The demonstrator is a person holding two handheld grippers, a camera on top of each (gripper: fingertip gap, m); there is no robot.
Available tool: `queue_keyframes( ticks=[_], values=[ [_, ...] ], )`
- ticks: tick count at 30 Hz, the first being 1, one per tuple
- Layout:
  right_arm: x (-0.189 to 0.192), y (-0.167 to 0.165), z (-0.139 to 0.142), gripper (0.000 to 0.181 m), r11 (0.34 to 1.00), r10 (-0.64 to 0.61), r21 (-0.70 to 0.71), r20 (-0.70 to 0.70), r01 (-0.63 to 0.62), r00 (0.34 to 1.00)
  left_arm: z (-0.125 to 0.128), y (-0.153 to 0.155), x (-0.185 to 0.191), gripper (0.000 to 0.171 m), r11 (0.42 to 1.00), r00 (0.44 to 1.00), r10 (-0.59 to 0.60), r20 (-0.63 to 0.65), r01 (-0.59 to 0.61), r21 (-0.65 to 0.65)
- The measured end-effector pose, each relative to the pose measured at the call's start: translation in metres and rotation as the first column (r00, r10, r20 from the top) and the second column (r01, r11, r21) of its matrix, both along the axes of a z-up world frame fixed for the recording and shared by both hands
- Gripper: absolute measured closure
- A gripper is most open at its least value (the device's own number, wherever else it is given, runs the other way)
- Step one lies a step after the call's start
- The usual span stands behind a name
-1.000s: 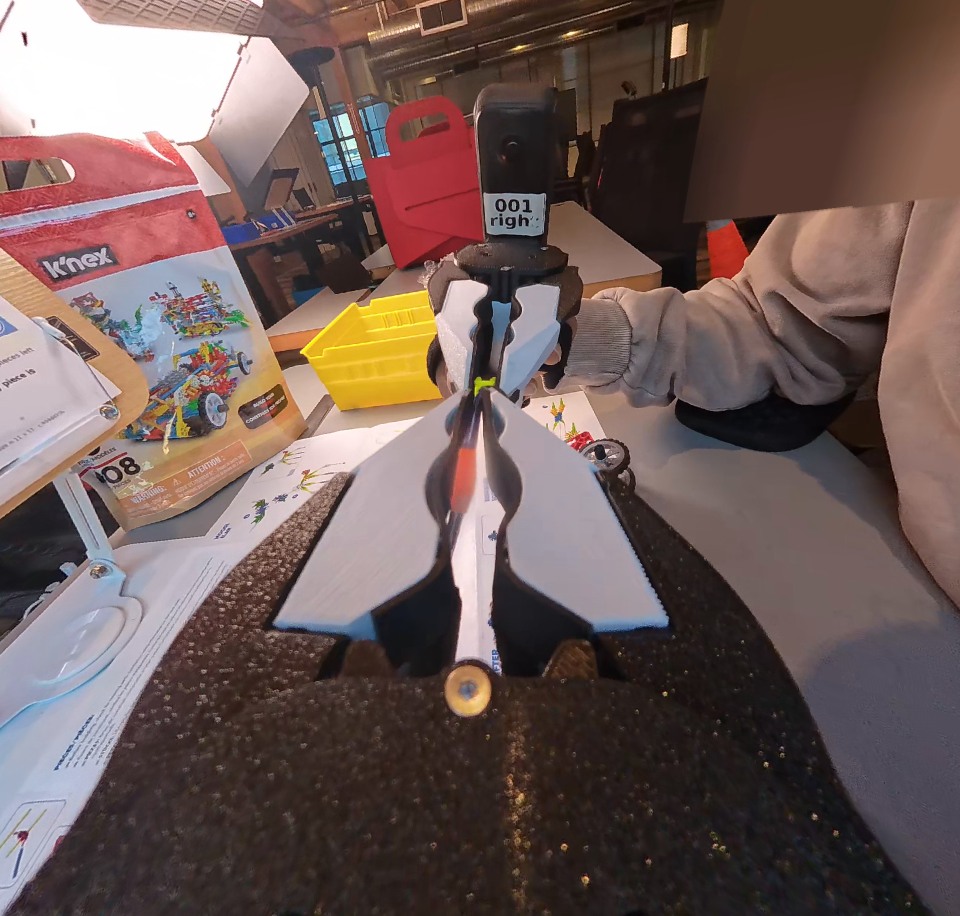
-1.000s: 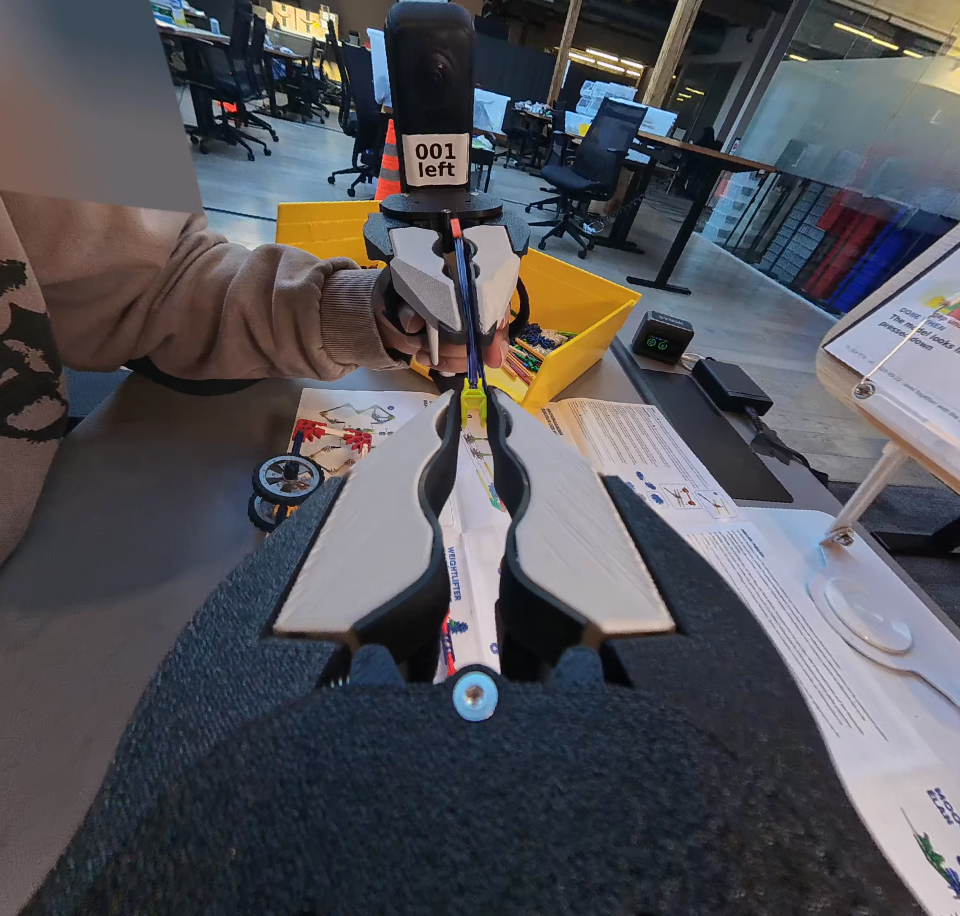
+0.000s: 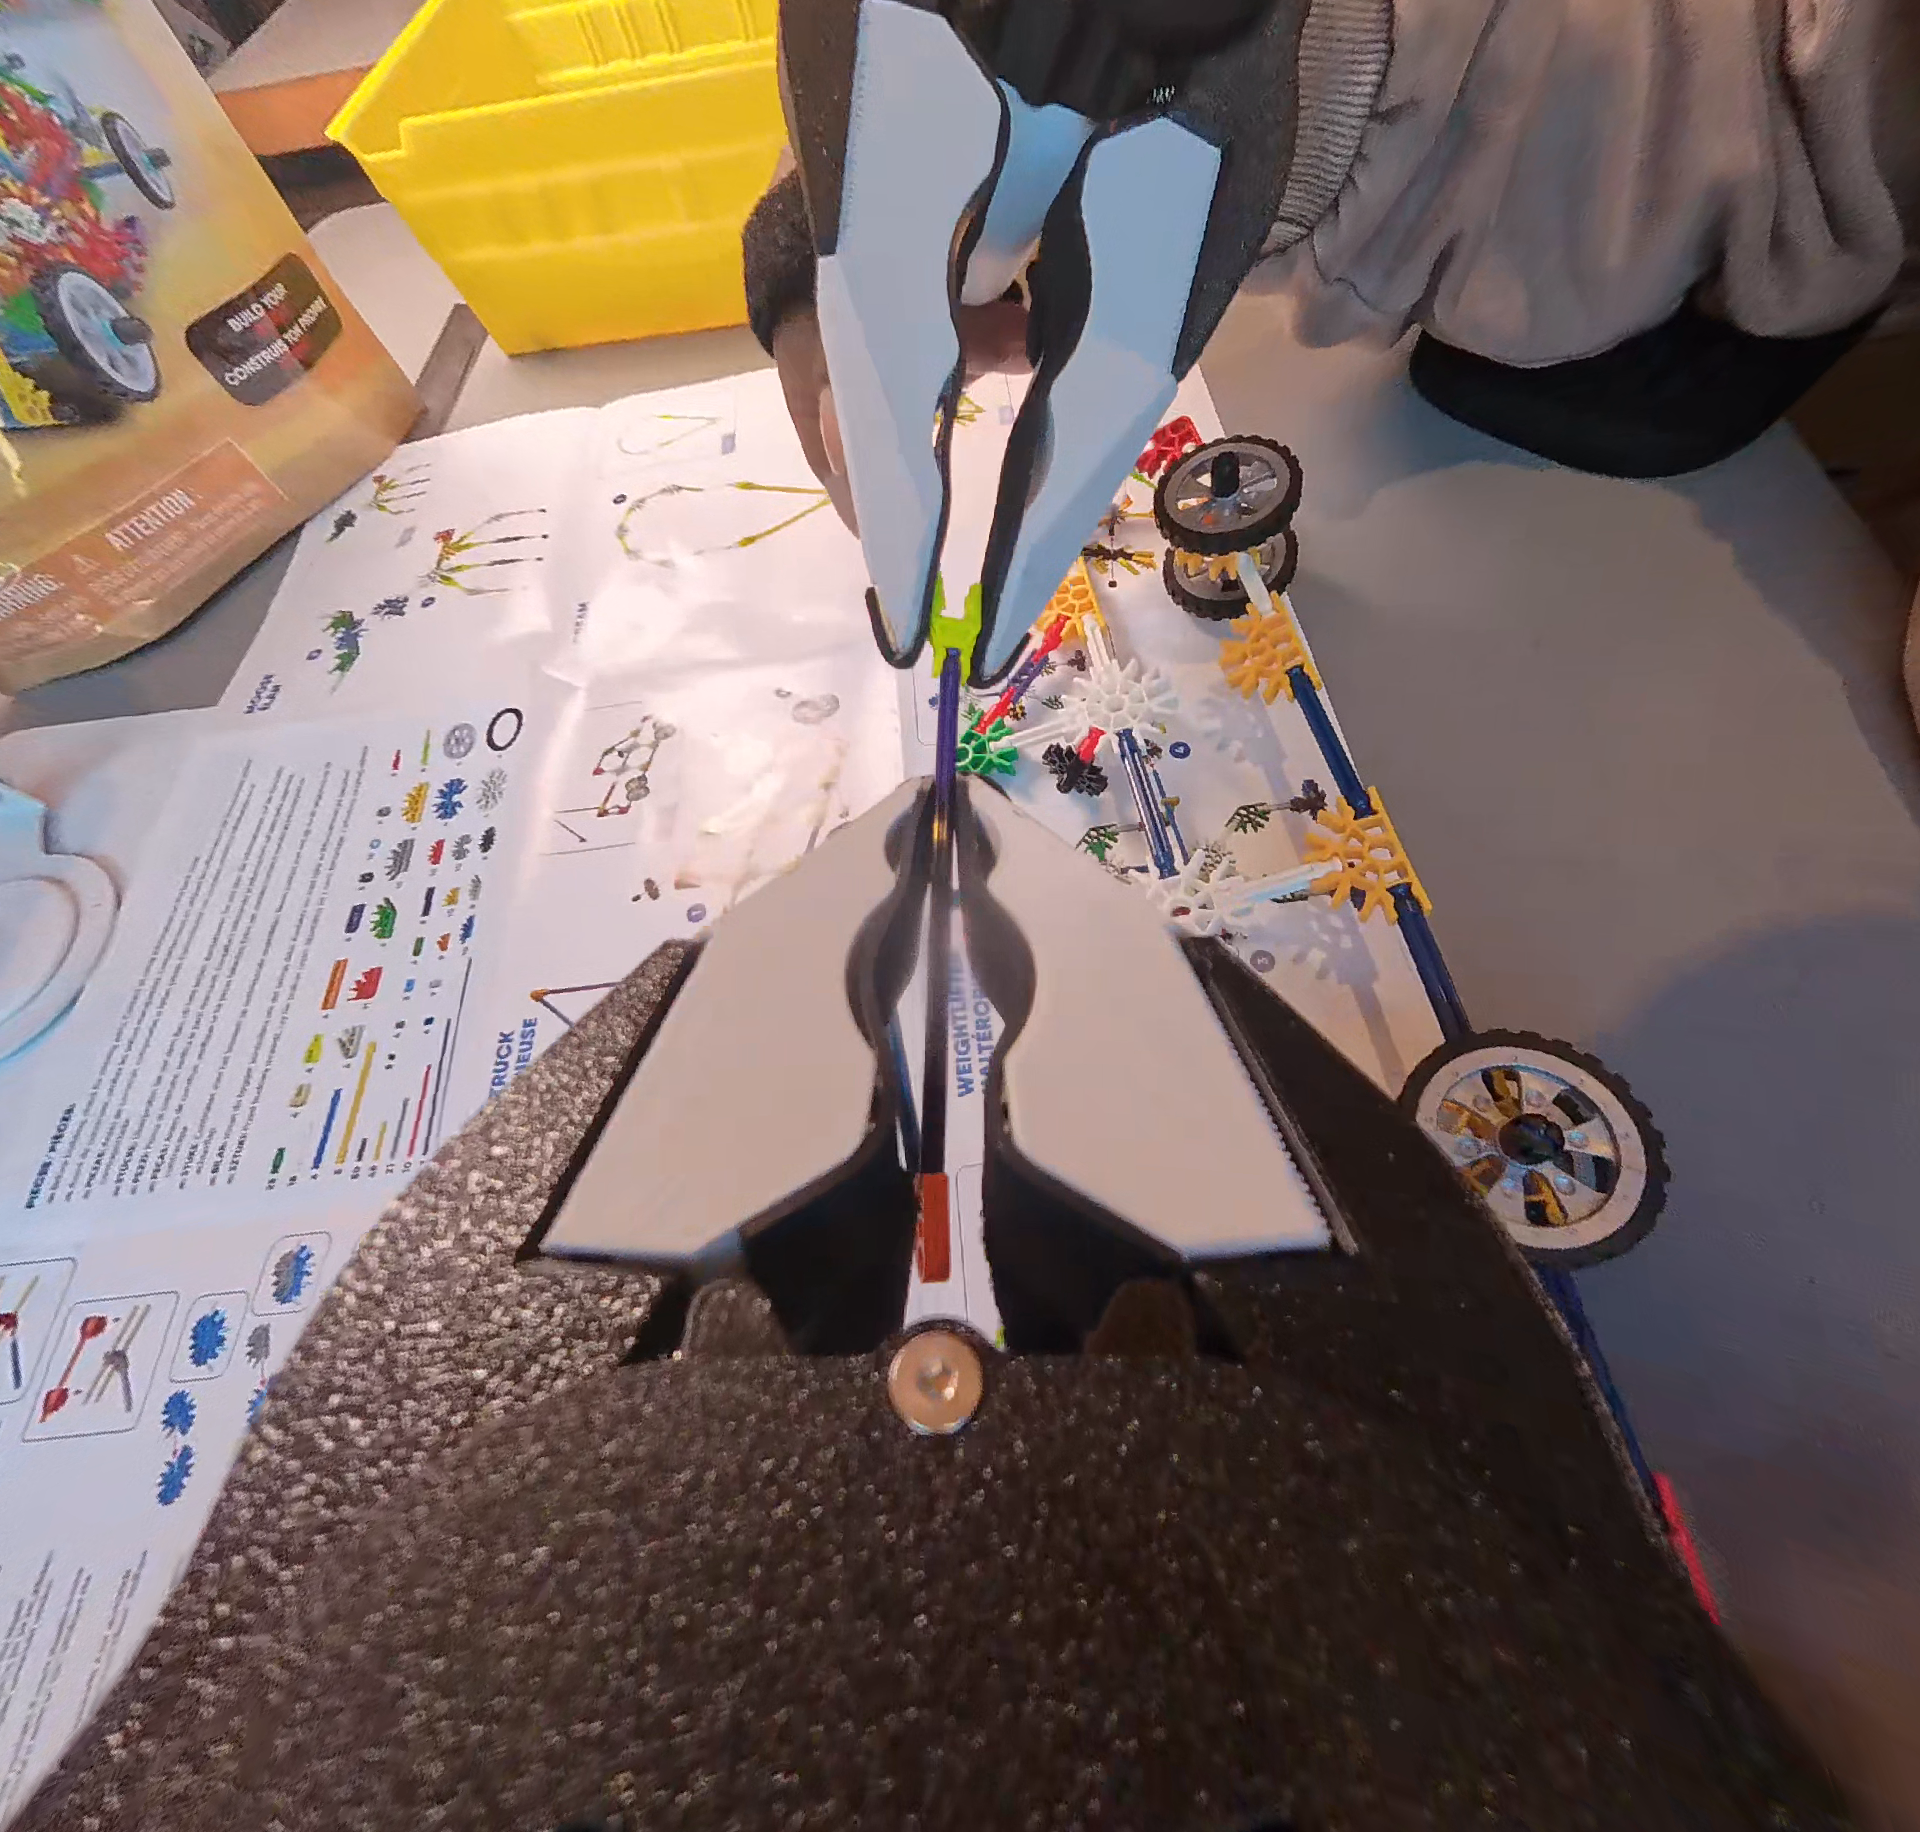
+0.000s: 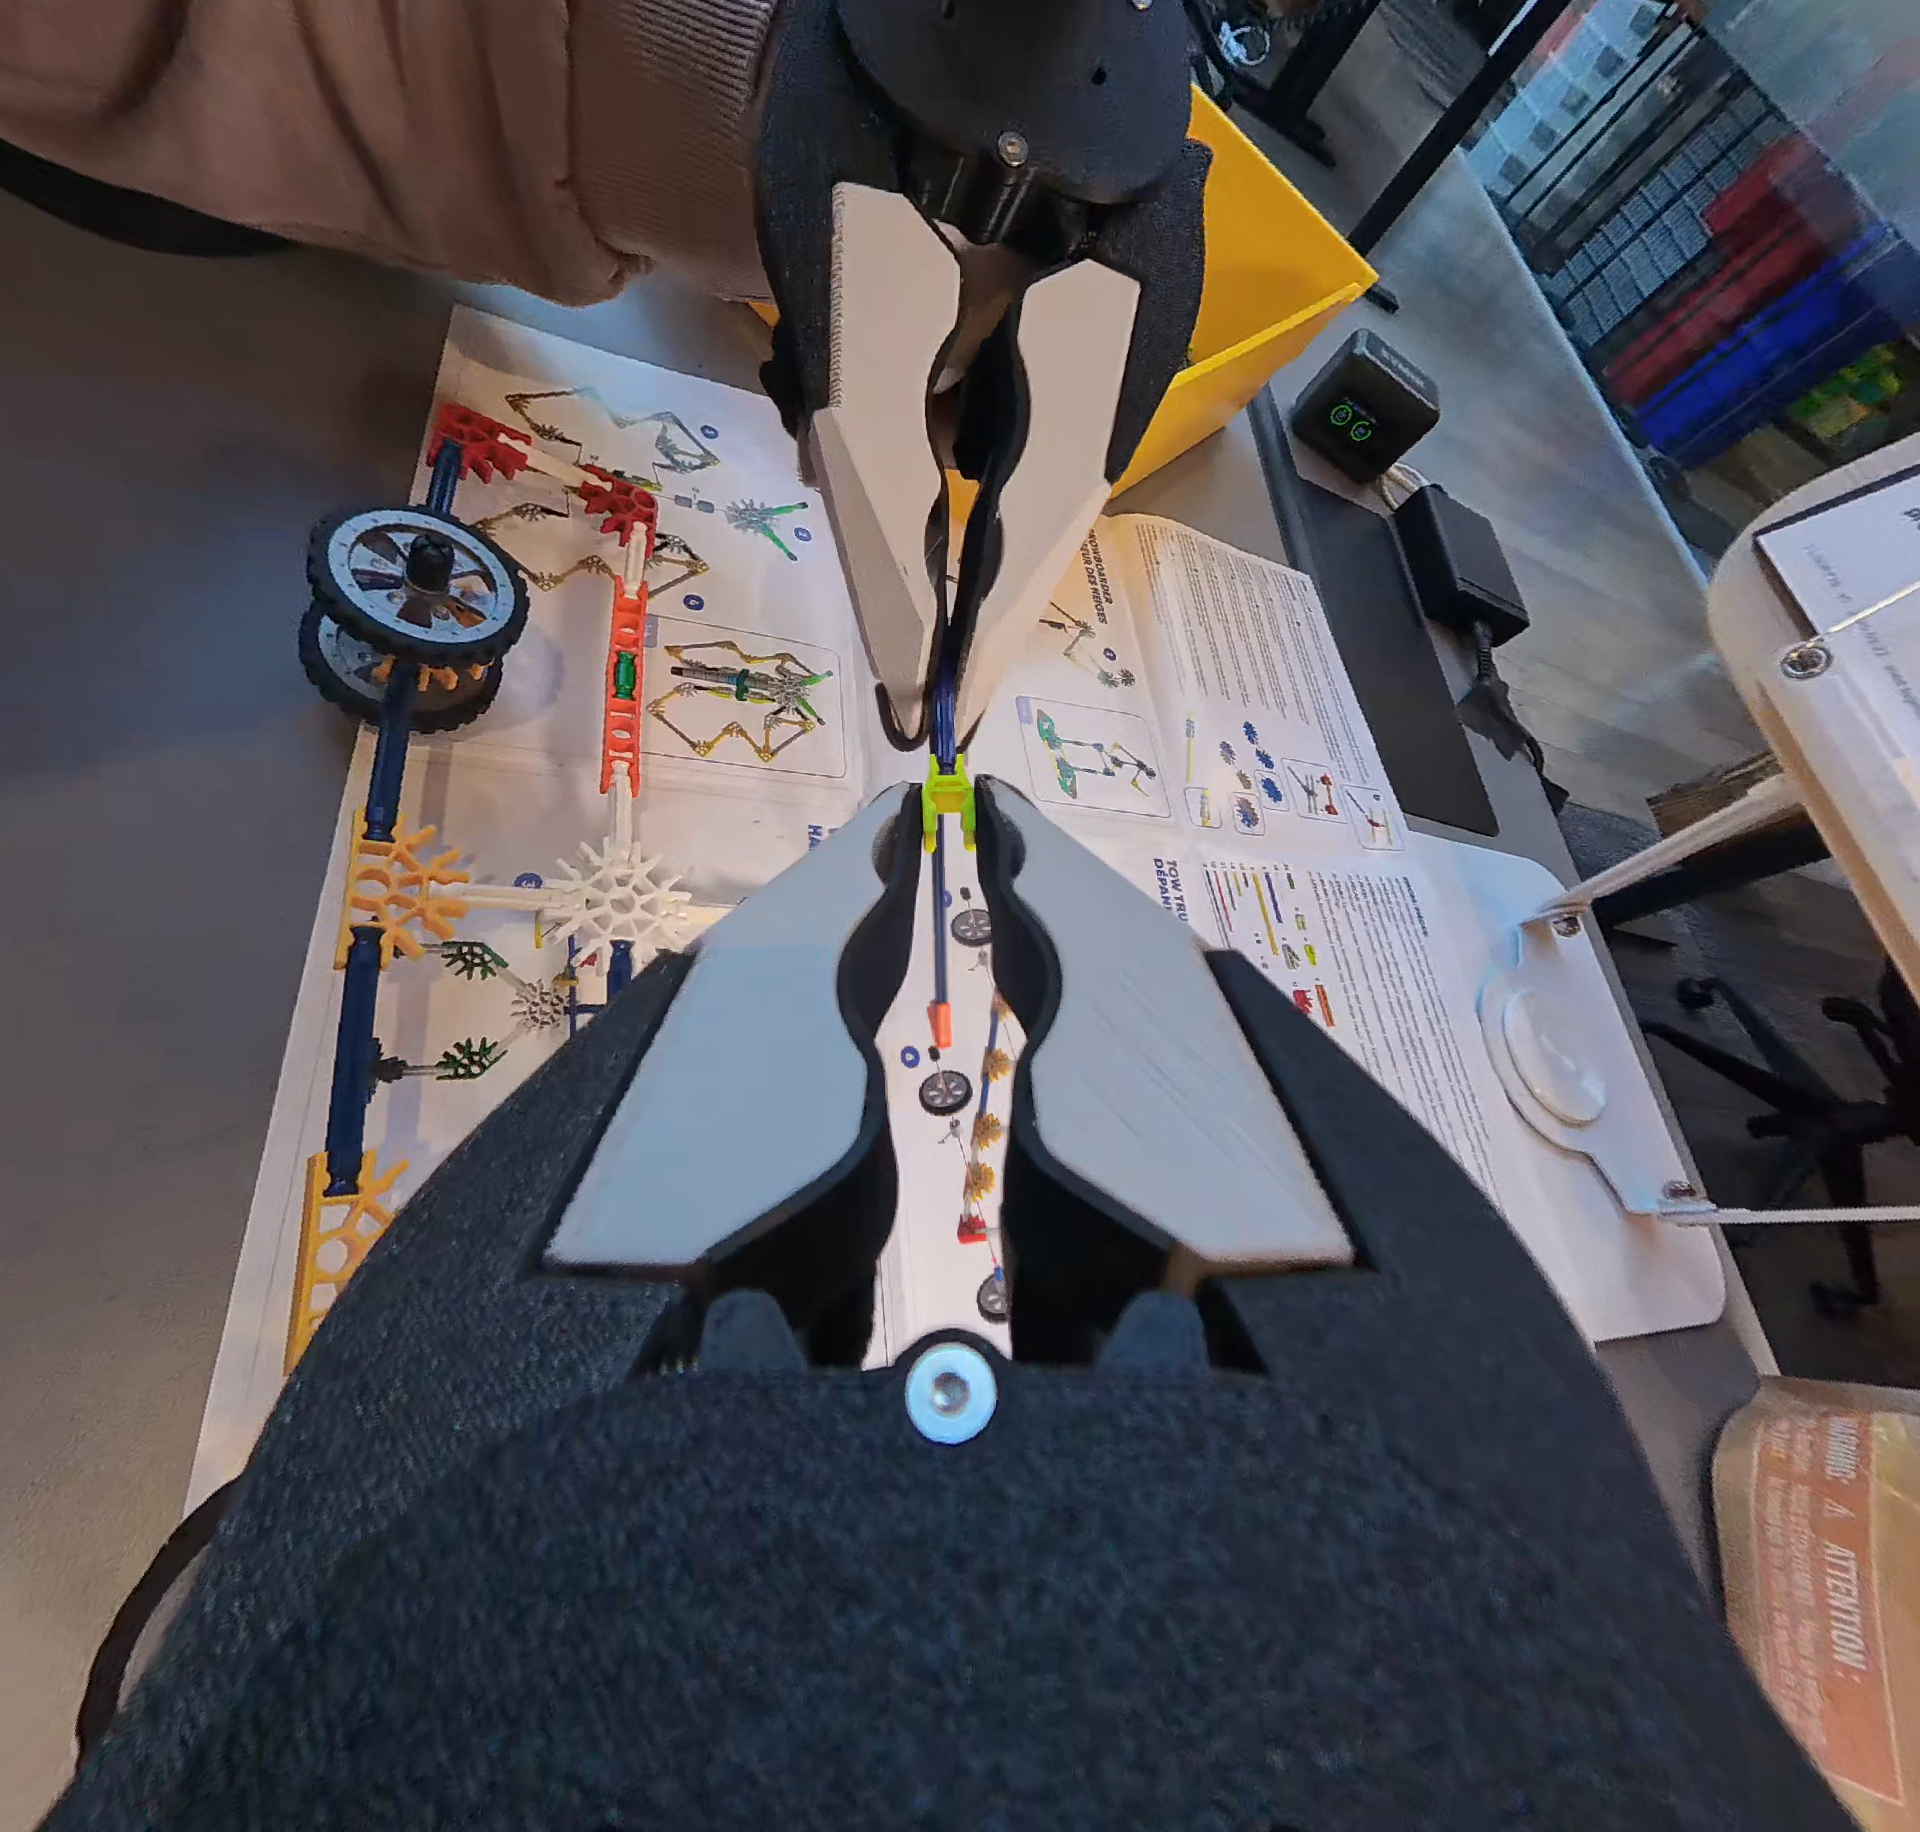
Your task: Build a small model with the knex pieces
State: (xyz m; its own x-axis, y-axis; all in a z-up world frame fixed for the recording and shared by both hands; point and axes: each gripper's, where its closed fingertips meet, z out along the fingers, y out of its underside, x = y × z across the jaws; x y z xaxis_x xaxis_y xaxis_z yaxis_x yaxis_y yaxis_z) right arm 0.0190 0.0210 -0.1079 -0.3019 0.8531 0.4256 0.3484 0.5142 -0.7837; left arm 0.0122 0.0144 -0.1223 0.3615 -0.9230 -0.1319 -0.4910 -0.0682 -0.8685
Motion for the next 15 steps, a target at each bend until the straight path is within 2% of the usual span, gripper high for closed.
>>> queue_keyframes(
  ticks=[2, 4, 7, 10, 13, 15],
  values=[
    [0.000, 0.004, 0.004, 0.173, 0.999, -0.023, -0.047, -0.018, 0.022, 1.000, 0.004, 0.004, 0.001, 0.171, 0.999, 1.000, 0.015, -0.005, -0.015, 0.053],
    [0.002, 0.008, 0.010, 0.169, 0.984, -0.043, -0.177, -0.037, 0.036, 0.998, 0.010, 0.009, -0.001, 0.171, 0.990, 0.998, 0.050, -0.025, -0.046, 0.135],
    [0.004, 0.016, 0.018, 0.160, 0.911, -0.075, -0.410, -0.051, 0.047, 0.996, 0.020, 0.021, -0.005, 0.171, 0.955, 0.989, 0.134, -0.055, -0.114, 0.273],
    [0.003, 0.024, 0.027, 0.154, 0.829, -0.113, -0.557, -0.080, 0.050, 0.990, 0.028, 0.031, -0.008, 0.171, 0.905, 0.974, 0.213, -0.080, -0.166, 0.391],
    [-0.001, 0.028, 0.031, 0.159, 0.759, -0.149, -0.648, -0.093, 0.054, 0.984, 0.030, 0.035, -0.006, 0.171, 0.866, 0.961, 0.256, -0.109, -0.178, 0.467],
    [-0.003, 0.030, 0.029, 0.173, 0.755, -0.165, -0.652, -0.089, 0.068, 0.982, 0.029, 0.037, -0.005, 0.171, 0.853, 0.954, 0.275, -0.119, -0.184, 0.489]
  ],
)
